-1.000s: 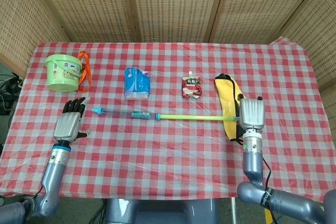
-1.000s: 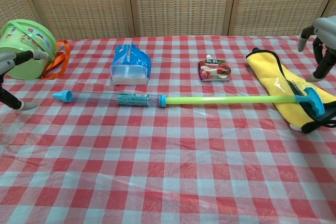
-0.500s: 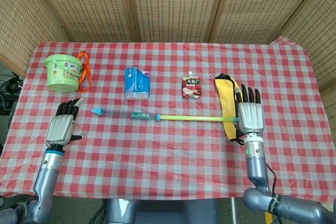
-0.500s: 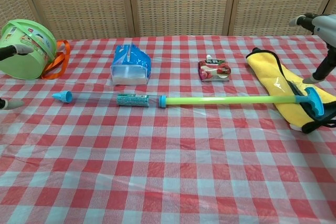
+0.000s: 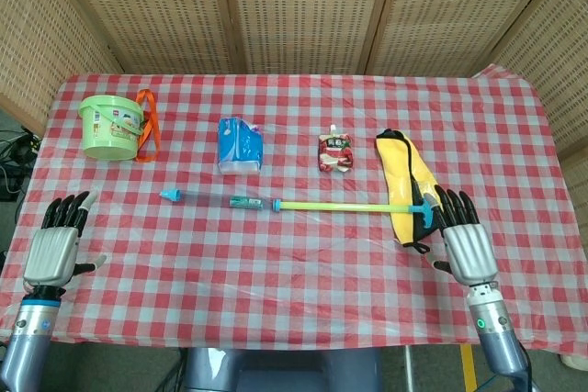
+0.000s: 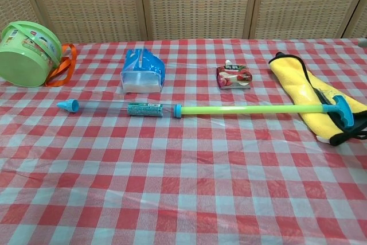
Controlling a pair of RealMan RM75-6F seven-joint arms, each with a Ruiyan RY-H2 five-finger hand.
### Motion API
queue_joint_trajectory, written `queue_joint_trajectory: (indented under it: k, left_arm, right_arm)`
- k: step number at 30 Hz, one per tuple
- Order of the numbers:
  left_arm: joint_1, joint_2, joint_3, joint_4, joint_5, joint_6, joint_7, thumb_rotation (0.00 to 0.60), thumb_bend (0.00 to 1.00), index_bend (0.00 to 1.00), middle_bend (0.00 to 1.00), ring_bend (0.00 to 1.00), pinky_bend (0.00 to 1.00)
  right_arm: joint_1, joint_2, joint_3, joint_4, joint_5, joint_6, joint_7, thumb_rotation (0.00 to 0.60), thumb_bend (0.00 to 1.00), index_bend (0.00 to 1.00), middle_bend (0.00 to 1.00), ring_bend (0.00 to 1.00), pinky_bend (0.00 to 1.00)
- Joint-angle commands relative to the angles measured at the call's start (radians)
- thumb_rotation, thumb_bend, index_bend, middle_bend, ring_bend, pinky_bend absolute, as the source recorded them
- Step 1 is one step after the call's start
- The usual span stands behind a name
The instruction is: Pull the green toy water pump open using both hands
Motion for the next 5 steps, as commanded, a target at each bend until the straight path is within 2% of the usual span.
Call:
queue_joint_trajectory:
  k: [1, 5]
  left_arm:
    - [0.018, 0.008, 0.015, -0.009, 0.023, 0.015, -0.001, 0.600, 0.00, 0.00, 0.00, 0.00, 0.00]
    - [0.028, 0.008, 0.012, -0.011, 0.041, 0.029, 0.002, 0.600, 0.00, 0.00, 0.00, 0.00, 0.00]
  right_arm:
    - [-0.038, 0.017, -0.024, 0.021, -0.030, 0.014, 0.050, 0.600, 0.00, 0.00, 0.00, 0.00, 0.00]
    - [-0.046, 0.035, -0.011, 0.012, -0.045, 0.013, 0.070, 0.600, 0.00, 0.00, 0.00, 0.00, 0.00]
